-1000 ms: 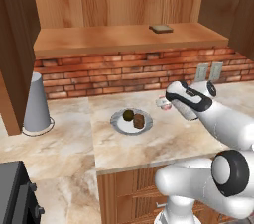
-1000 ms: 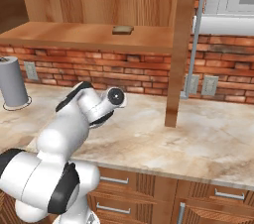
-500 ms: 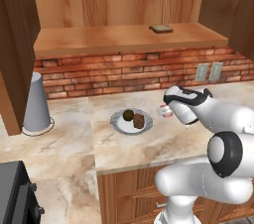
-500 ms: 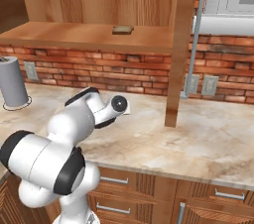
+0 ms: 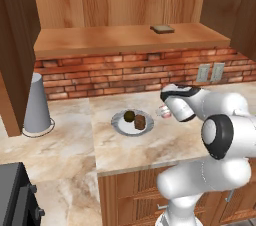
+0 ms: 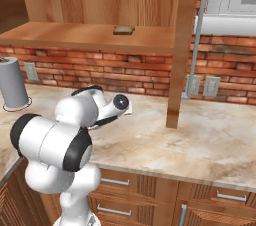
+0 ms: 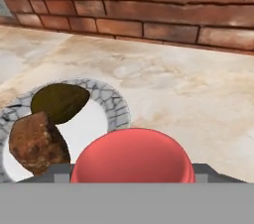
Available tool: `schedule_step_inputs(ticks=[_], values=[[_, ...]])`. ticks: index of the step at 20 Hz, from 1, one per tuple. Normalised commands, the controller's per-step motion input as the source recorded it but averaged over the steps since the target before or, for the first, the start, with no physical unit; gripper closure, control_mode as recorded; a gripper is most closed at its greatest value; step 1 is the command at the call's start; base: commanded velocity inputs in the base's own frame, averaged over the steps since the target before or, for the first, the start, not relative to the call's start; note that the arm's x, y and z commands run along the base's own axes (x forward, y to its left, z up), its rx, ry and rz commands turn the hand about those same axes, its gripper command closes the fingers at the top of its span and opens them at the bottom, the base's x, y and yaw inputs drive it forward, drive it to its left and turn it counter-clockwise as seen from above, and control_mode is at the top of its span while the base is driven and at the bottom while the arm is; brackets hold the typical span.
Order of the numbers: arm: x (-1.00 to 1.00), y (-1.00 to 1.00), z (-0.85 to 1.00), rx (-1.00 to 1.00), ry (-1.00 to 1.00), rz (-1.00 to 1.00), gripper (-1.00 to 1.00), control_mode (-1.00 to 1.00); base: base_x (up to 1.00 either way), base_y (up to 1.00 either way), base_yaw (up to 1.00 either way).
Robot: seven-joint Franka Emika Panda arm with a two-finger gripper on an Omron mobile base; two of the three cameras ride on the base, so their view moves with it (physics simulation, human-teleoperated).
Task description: Pick the avocado and bread from the counter and place them on the plate. Then pick the jam from the cabinet and place it next to the plate. Lastly close the cabinet door.
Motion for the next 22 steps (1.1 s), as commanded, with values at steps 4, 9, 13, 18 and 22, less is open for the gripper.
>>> schedule_step_inputs(ticks=[4,9,13,18,22], values=[[0.49,0.00,-0.19,0.00,0.00,-0.03,1.00,-1.00,0.00,0.00,0.00],[0.17,-0.03,-0.26,0.04,0.00,0.00,1.00,-1.00,0.00,0.00,0.00],[0.00,-0.08,-0.25,0.08,-0.01,0.00,1.00,-1.00,0.00,0.00,0.00],[0.00,-0.01,-0.20,0.05,0.00,0.00,1.00,-1.00,0.00,0.00,0.00],[0.00,0.00,-0.19,0.03,0.00,0.00,1.00,-1.00,0.00,0.00,0.00]])
